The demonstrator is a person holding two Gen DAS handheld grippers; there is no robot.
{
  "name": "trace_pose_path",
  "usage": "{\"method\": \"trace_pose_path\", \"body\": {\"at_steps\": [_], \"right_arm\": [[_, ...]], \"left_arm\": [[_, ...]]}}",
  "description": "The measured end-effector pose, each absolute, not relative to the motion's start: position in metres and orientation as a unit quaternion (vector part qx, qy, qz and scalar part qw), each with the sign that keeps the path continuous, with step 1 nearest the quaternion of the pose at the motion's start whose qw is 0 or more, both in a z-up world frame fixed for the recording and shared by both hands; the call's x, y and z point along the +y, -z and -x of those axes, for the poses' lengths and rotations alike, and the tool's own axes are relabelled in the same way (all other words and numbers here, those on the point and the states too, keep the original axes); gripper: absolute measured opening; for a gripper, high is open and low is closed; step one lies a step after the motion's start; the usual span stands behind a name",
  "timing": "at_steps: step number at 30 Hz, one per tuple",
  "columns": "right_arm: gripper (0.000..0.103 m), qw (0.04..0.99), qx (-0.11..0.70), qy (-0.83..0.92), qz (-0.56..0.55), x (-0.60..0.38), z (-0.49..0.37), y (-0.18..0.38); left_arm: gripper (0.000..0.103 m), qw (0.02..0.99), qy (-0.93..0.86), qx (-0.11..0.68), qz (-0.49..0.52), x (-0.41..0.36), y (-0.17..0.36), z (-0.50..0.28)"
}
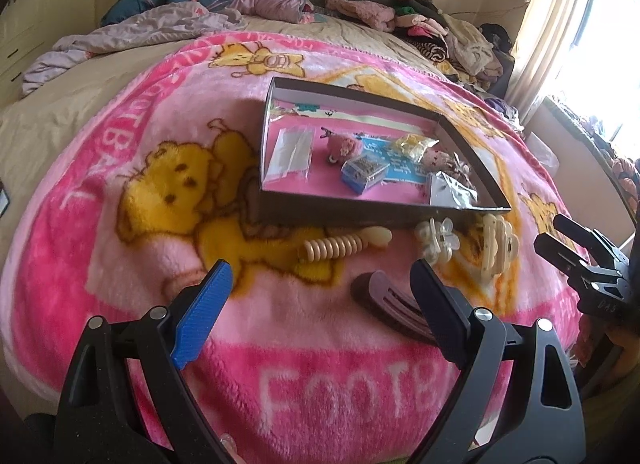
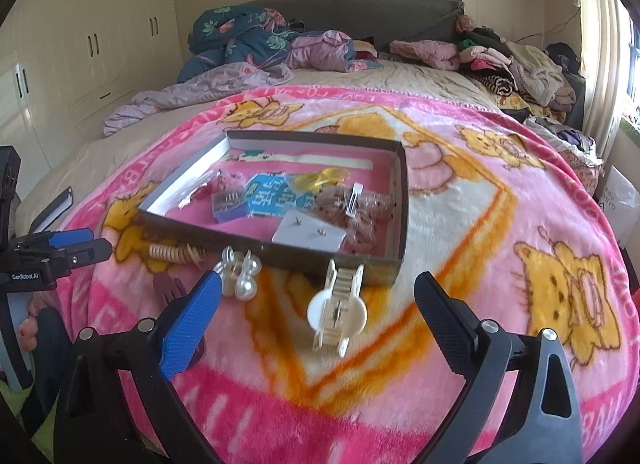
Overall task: Organize jewelry
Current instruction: 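Withdraw both tools from the box toward the remaining clips, then grasp the dark brown claw clip with the left tool while the right tool grasps the white claw clip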
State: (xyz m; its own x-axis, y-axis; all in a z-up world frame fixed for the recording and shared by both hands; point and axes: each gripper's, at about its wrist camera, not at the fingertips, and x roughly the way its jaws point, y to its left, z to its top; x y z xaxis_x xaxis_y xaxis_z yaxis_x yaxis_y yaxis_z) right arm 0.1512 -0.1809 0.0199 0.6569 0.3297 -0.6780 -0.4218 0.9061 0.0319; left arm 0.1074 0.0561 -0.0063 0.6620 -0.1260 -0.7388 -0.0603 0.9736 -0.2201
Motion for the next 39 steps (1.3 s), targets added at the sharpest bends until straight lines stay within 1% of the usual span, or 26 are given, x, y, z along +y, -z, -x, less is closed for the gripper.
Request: {"method": "trace_pose_path", "body": {"at_steps": [15,17,24,31,37,39], "right_arm": [[0.094,0.904,0.369,-0.209,0.062,-0.192,-0.137,-0.01],[0.094,0.904,0.369,-0.208,0.062,-0.194,-0.135,-0.009],[0.094,0.905,0.371,-0.201,0.06,-0.204,-0.133,-0.005],[0.094,0.904,0.376,-0.197,0.049,-0.214,-0.138,0.002],[0.094,0.901,0.384,-0.195,0.051,-0.215,-0.146,0.013],[0.094,0.9,0.385,-0.197,0.05,-0.215,-0.151,0.016]], "left_arm": [[0.081,0.898,0.03,0.426,0.104,0.034,0.017,-0.095],[0.084,0.898,0.033,0.428,0.102,0.03,0.019,-0.094],[0.084,0.889,0.051,0.445,0.097,0.011,0.03,-0.094],[0.084,0.866,0.086,0.476,0.125,-0.005,0.05,-0.103],[0.084,0.853,0.077,0.492,0.157,-0.009,0.066,-0.121],[0.084,0.855,0.068,0.491,0.153,-0.011,0.068,-0.127]]}}
